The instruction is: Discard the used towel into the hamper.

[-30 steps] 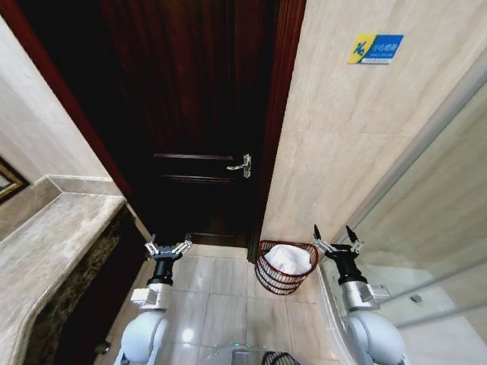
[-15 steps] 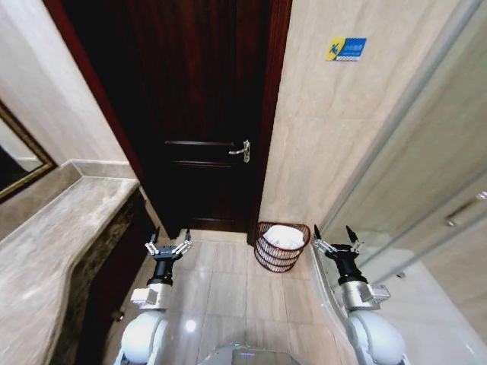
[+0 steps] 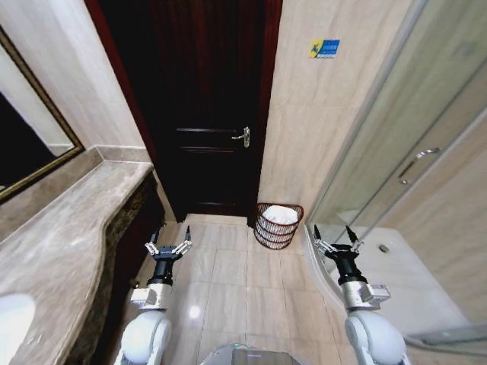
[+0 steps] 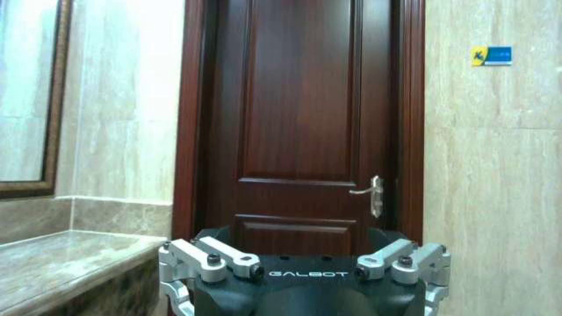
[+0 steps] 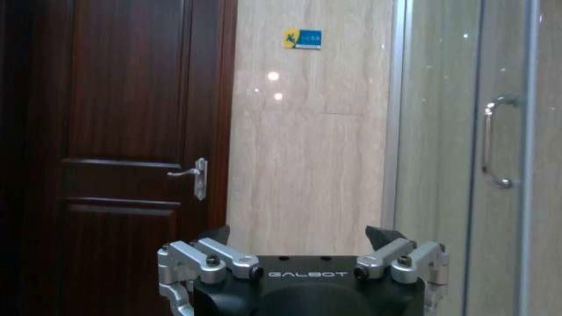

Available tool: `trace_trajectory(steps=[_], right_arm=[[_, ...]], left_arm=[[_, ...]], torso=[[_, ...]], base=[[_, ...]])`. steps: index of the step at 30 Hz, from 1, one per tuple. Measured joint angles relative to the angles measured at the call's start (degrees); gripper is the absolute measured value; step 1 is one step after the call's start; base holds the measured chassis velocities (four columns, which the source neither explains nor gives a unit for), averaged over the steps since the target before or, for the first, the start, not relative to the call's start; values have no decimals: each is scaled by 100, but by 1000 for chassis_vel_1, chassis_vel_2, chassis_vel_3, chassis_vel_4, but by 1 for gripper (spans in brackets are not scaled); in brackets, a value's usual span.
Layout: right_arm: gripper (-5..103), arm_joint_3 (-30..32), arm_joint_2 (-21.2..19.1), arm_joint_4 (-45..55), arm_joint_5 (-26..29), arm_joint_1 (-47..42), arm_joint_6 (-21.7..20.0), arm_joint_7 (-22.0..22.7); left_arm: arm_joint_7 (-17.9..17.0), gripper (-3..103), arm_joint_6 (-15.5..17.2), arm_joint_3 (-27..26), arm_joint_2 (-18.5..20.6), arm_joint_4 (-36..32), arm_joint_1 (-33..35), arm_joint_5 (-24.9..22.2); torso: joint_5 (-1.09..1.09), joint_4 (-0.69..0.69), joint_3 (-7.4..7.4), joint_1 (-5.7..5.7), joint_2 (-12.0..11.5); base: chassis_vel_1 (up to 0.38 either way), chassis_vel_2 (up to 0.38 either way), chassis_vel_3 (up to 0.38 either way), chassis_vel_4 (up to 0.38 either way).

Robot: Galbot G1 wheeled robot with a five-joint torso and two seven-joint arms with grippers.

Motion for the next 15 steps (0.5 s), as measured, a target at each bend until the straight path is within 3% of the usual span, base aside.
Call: trace_trajectory(steps=[8, 15], right_arm=[[100, 0, 0, -1, 0, 0, -1, 0], [100, 0, 0, -1, 0, -1, 0, 0]], left_arm=[[0, 100, 0, 0, 0, 0, -1, 0], [0, 100, 0, 0, 0, 0, 1, 0]], torso=[[5, -1, -2, 0, -5], [1, 1, -4, -5, -6]], base=[[203, -198, -193, 186], [82, -85, -102, 76]])
